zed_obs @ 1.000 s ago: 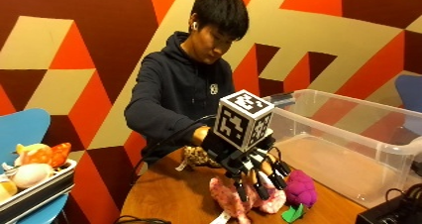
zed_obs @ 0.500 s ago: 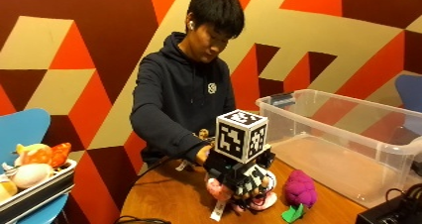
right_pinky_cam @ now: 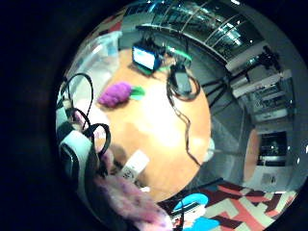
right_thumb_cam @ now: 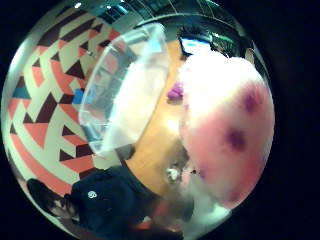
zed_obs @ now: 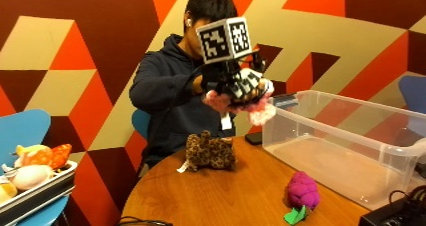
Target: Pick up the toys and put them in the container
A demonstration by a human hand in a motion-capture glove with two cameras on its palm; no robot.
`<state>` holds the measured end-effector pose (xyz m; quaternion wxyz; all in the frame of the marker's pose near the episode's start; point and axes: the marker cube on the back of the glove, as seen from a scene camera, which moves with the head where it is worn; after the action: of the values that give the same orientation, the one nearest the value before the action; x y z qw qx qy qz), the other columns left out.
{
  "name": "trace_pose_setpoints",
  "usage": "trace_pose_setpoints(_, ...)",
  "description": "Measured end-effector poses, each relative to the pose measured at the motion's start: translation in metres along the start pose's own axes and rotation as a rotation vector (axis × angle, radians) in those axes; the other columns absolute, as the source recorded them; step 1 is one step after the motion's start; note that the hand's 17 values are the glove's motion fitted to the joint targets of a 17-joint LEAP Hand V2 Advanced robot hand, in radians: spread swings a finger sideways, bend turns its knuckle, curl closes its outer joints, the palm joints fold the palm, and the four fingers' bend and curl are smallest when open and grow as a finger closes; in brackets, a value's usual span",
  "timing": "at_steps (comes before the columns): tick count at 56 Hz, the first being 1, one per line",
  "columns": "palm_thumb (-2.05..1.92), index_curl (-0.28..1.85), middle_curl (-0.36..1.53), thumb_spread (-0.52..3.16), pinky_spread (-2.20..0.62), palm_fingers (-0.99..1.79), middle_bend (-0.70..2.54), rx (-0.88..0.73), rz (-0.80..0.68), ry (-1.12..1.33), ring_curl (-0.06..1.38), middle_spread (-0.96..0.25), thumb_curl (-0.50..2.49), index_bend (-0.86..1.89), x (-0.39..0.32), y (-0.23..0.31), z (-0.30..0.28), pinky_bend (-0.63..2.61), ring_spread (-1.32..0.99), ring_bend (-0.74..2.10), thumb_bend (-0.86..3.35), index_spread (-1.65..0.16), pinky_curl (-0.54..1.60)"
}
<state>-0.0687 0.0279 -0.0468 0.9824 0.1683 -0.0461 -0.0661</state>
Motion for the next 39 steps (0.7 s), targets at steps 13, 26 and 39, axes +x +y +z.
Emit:
trace_pose_setpoints(13, 0.67, 0.31, 0.69, 0.27, -0.39, 1.09, 1.18, 0.171, -0.086, -0.047, 0.56, -0.27, 0.81, 0.91, -0.064, -0.003, -0.064, 1.07, -0.33, 1.42, 0.16, -0.33, 0.51)
trace_pose_setpoints(26, 0.67, 0.38, 0.73, 0.22, -0.39, 1.07, 1.18, 0.207, -0.142, -0.014, 0.57, -0.27, 0.89, 0.93, -0.112, -0.01, -0.078, 1.08, -0.33, 1.44, 0.15, -0.32, 0.53)
trace_pose_setpoints(39, 0.66, 0.45, 0.76, 0.19, -0.39, 1.06, 1.19, 0.178, -0.185, 0.039, 0.57, -0.27, 0.95, 0.91, -0.124, 0.01, -0.073, 1.08, -0.33, 1.45, 0.14, -0.32, 0.55)
